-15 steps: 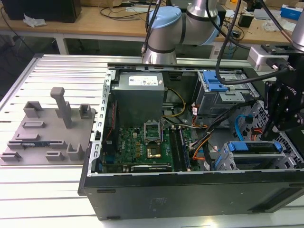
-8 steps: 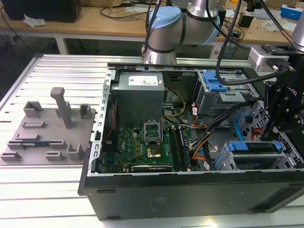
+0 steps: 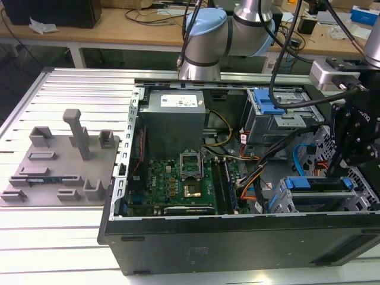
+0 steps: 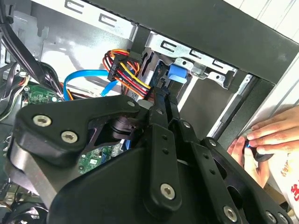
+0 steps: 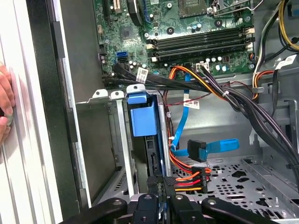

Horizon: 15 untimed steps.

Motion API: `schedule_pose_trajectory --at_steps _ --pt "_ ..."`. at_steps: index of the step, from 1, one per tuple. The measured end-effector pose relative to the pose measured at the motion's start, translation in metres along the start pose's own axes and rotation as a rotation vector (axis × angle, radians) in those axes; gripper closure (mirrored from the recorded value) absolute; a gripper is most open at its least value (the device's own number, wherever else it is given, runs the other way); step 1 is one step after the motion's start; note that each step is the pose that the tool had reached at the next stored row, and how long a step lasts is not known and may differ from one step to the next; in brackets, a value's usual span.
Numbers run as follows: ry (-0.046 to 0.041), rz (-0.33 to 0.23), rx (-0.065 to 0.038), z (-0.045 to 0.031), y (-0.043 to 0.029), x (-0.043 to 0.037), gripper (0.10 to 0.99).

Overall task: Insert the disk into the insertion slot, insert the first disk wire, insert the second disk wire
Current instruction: 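Insert the first disk wire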

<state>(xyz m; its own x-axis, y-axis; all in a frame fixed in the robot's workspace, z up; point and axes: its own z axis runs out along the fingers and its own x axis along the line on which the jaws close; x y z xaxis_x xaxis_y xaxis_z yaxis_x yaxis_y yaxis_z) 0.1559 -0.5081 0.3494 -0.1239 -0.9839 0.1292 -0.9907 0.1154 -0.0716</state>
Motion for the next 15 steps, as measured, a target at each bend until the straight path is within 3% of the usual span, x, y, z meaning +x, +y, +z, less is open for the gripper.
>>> schedule_pose_trajectory --at_steps 15 --pt "0.0009 0.01 -0.001 0.0082 -0.0009 0.0008 0.922"
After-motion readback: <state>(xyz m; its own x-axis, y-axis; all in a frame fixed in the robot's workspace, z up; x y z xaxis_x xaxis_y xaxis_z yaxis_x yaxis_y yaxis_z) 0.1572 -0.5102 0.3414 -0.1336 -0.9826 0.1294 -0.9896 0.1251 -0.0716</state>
